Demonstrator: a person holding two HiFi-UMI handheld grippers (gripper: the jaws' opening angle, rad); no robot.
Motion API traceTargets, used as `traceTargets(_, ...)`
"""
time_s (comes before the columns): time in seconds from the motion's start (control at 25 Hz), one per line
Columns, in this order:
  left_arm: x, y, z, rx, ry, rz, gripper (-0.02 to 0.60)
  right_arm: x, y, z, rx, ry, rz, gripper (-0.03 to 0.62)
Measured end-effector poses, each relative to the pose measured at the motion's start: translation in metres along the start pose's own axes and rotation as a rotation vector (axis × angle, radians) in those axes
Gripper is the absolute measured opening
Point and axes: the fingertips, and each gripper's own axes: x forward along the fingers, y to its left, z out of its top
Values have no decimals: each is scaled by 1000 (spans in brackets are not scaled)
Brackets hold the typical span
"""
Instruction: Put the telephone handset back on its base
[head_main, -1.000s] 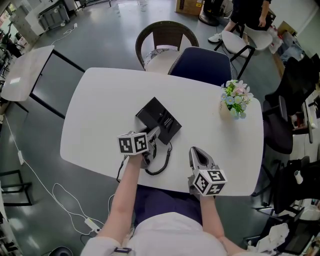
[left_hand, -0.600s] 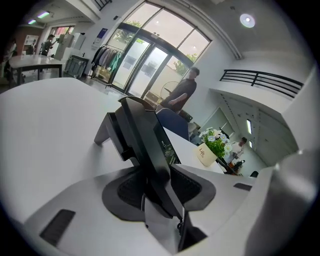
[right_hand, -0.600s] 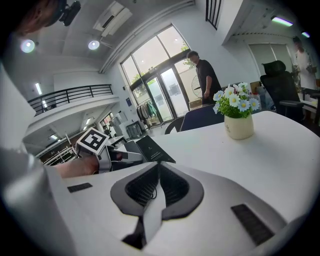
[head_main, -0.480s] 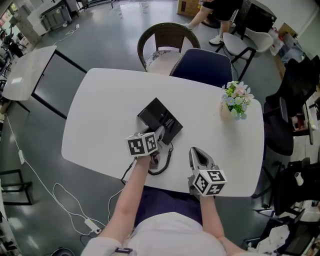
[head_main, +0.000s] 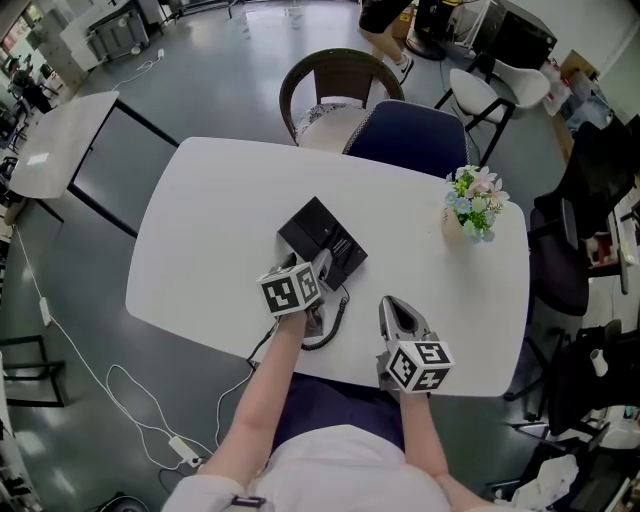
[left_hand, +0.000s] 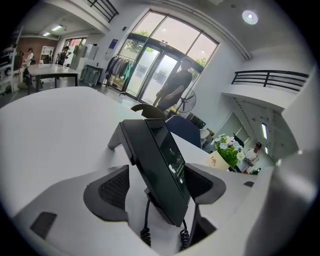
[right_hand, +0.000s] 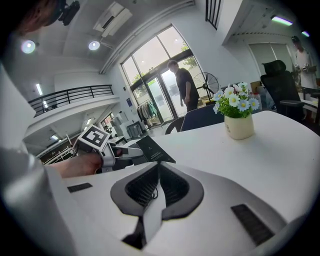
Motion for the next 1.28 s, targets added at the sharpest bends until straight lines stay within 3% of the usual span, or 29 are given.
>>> traceTargets(0.72,-28,19,-23,-47,-9,-37,359,-3,1,5,-16,-12,10,38)
traceTargets(1.04,-47,11,-37,107,-5,-65,359,-4,8,9,-31,-33,30,37)
traceTargets(1.28,-68,-3,-38,151,-40,-111,359,-2,20,11,-46,-42,54,37)
